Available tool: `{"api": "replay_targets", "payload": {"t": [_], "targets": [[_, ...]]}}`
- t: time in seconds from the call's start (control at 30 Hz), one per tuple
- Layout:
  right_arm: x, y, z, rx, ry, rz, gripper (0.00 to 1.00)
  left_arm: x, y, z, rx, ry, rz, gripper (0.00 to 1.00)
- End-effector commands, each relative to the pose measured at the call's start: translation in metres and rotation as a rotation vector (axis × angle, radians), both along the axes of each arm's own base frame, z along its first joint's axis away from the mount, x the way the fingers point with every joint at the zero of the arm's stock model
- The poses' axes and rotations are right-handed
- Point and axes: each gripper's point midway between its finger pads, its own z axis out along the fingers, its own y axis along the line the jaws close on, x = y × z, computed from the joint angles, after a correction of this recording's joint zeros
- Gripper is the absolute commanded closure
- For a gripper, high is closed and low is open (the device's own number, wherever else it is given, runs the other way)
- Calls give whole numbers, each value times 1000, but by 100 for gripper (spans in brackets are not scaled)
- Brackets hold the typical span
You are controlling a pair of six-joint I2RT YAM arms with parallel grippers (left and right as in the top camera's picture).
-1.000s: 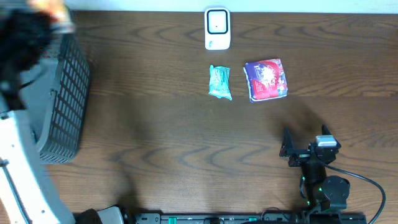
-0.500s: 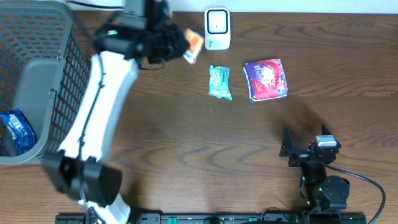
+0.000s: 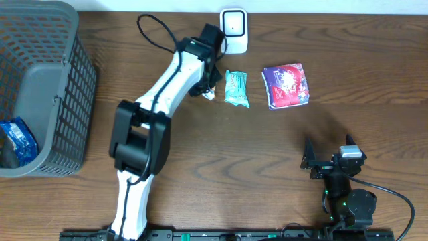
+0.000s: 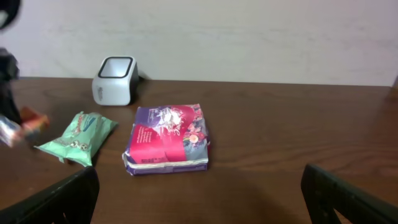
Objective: Scan the item barcode
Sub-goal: 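Present the orange box to the scanner and place it left of the wipes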
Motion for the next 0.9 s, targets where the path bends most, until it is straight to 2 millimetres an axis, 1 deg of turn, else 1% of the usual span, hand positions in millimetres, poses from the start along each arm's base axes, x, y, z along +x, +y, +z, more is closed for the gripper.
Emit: {"api": "replay_targets", "payload": {"t": [0.0, 0.03, 0.07, 0.17, 0.2, 0.33, 0.43, 0.5, 0.57, 0.6, 0.63, 0.7, 0.73, 0.8, 0.87], "targets": [[0, -1, 0, -10, -2, -2, 1, -1, -13, -30, 19, 12, 57, 66], [0, -1, 0, -10, -1, -2, 1, 0, -17, -34, 14, 11, 49, 66], [0, -1, 0, -10, -2, -2, 1, 0, -27, -36, -7, 7, 34, 65], [0, -1, 0, -10, -2, -2, 1, 1, -44, -35, -44, -12, 7, 65], [0, -1, 0, -10, -2, -2, 1, -1, -53, -35, -67, -15, -12, 64], [0, -1, 0, -10, -1, -2, 1, -5, -64, -34, -77, -15, -78, 65], [0, -1, 0, -10, -1, -2, 1, -5, -68, -33, -81, -17, -158, 64], [0, -1, 0, -10, -2, -2, 1, -4, -68, -28, -82, -28, -193, 65], [0, -1, 0, -10, -1, -2, 1, -2, -69, -16, -91, -51, -209, 64], [0, -1, 0, -10, -2, -2, 1, 0, -69, -6, -97, -71, -213, 64], [0, -1, 0, -10, -2, -2, 1, 2, -69, 1, -103, -88, -218, 62], [0, -1, 0, -10, -1, -2, 1, 7, -67, 21, -116, -130, -220, 56], [0, -1, 0, -10, -2, -2, 1, 9, -64, 27, -117, -142, -215, 54], [0, -1, 0, -10, -2, -2, 1, 14, -55, 46, -117, -182, -218, 45], [0, -1, 0, -10, -2, -2, 1, 17, -44, 63, -118, -208, -216, 39]]}}
